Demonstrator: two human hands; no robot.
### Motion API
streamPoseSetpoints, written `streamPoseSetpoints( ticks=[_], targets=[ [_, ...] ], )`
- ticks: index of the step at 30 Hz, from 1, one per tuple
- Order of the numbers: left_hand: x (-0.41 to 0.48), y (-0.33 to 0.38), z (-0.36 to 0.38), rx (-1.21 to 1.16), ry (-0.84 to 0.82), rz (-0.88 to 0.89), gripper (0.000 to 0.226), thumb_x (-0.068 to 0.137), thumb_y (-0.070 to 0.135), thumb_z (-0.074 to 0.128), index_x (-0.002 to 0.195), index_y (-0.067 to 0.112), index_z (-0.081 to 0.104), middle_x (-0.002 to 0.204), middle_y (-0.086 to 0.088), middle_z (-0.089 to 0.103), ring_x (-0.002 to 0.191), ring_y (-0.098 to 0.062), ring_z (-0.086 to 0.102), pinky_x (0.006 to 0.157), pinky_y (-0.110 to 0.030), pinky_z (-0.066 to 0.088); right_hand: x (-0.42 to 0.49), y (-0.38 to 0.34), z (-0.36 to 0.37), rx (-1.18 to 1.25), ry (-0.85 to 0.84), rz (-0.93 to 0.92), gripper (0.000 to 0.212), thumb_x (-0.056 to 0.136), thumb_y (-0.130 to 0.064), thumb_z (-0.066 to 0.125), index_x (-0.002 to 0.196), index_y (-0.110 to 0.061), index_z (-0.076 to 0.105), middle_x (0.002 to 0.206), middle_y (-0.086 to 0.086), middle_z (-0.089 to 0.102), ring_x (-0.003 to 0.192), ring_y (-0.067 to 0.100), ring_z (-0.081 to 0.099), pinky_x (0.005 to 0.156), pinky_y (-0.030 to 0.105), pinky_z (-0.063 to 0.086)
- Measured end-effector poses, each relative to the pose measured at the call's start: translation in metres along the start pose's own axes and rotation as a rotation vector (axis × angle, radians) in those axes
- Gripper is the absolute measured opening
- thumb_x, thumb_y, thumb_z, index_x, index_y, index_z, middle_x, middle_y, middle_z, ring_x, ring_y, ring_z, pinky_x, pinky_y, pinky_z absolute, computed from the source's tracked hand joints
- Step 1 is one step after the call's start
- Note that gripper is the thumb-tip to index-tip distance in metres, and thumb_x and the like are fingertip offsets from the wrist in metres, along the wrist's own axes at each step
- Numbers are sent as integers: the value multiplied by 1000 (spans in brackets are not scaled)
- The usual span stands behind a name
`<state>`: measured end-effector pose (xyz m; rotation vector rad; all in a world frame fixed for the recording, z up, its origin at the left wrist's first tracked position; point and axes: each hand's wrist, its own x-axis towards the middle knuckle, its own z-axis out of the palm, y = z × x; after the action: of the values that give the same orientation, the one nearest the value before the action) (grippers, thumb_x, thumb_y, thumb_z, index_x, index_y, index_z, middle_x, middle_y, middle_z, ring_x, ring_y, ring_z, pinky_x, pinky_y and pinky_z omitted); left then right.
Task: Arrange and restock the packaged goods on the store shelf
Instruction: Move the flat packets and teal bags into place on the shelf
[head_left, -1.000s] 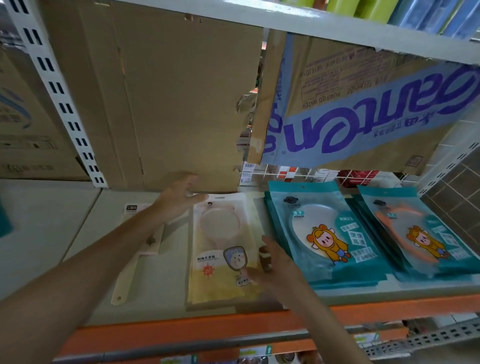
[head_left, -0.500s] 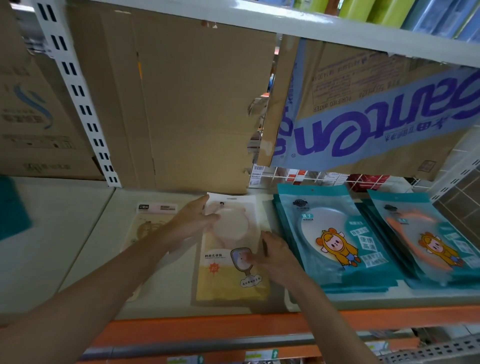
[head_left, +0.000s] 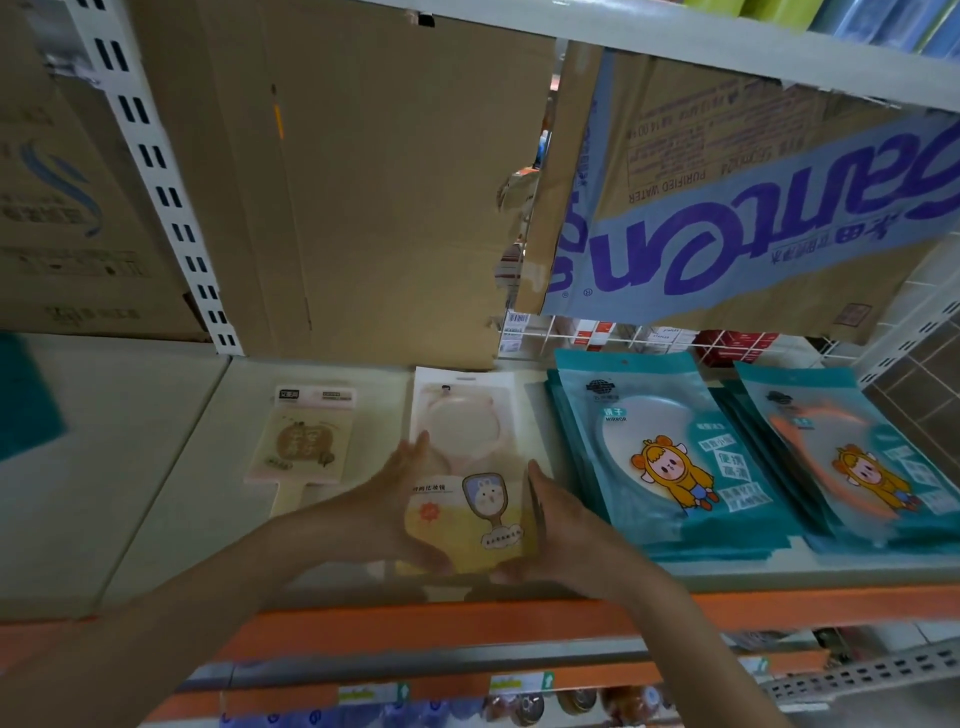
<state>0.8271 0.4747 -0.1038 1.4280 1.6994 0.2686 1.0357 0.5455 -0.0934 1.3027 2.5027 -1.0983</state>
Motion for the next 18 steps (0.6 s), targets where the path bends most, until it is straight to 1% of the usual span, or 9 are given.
streamPoseSetpoints(
  ticks=[1, 2, 3, 5, 8, 12, 15, 18],
  targets=[
    [-6, 3, 6, 38, 18, -3, 156, 34, 75, 72, 137, 28, -34, 150, 7, -31, 142, -13, -15, 115, -32, 11, -1, 1, 2, -34, -1, -1, 124, 67, -50, 76, 148, -16, -12, 157, -5, 7, 144, 13, 6, 117, 32, 16],
    [-9, 5, 11, 68, 59, 18, 148, 47, 64, 78, 135, 30, -37, 149, 7, -34, 143, -14, -12, 113, -31, 19, -2, 1, 3, -62, 6, -4, 125, 67, -50, 75, 147, -15, -15, 158, -4, 0, 144, 13, 0, 116, 33, 11],
    [-14, 8, 15, 92, 99, 33, 141, 59, 52, 79, 132, 32, -39, 148, 8, -36, 143, -15, -9, 110, -29, 26, -3, 0, 4, -86, 11, -5, 127, 68, -50, 75, 147, -14, -17, 158, -3, -5, 145, 14, -5, 116, 33, 8],
    [-18, 13, 19, 115, 141, 33, 133, 69, 39, 77, 125, 34, -44, 146, 5, -39, 144, -18, -8, 109, -29, 30, -3, -2, 6, -116, 24, -5, 128, 69, -50, 75, 145, -13, -20, 157, -1, -10, 144, 16, -8, 117, 34, 5],
    [-17, 14, 24, 120, 174, 35, 129, 73, 34, 74, 127, 33, -43, 147, 1, -38, 144, -20, -12, 110, -30, 30, -3, -2, 9, -143, 57, -22, 124, 71, -47, 74, 145, -13, -20, 158, -1, -6, 145, 16, -4, 117, 34, 8],
    [-13, 11, 30, 131, 222, 46, 124, 73, 36, 73, 114, 41, -44, 147, 2, -38, 143, -19, -17, 109, -29, 28, -6, -3, 7, -144, 70, -44, 116, 76, -43, 72, 146, -15, -16, 158, -2, 0, 145, 14, 1, 116, 30, 9],
    [-12, 14, 30, 126, 255, 41, 122, 74, 39, 71, 119, 37, -43, 148, 3, -36, 142, -17, -18, 111, -29, 23, -6, -4, 5, -100, 81, -45, 114, 76, -41, 72, 147, -16, -13, 157, -3, 8, 144, 15, 8, 115, 31, 14],
    [-15, 16, 30, 133, 244, 31, 122, 74, 35, 72, 118, 38, -42, 148, 3, -35, 143, -17, -16, 110, -30, 25, -6, -3, 5, -81, 61, -52, 118, 74, -43, 74, 147, -15, -15, 157, -3, 7, 144, 15, 7, 116, 32, 14]
  ],
)
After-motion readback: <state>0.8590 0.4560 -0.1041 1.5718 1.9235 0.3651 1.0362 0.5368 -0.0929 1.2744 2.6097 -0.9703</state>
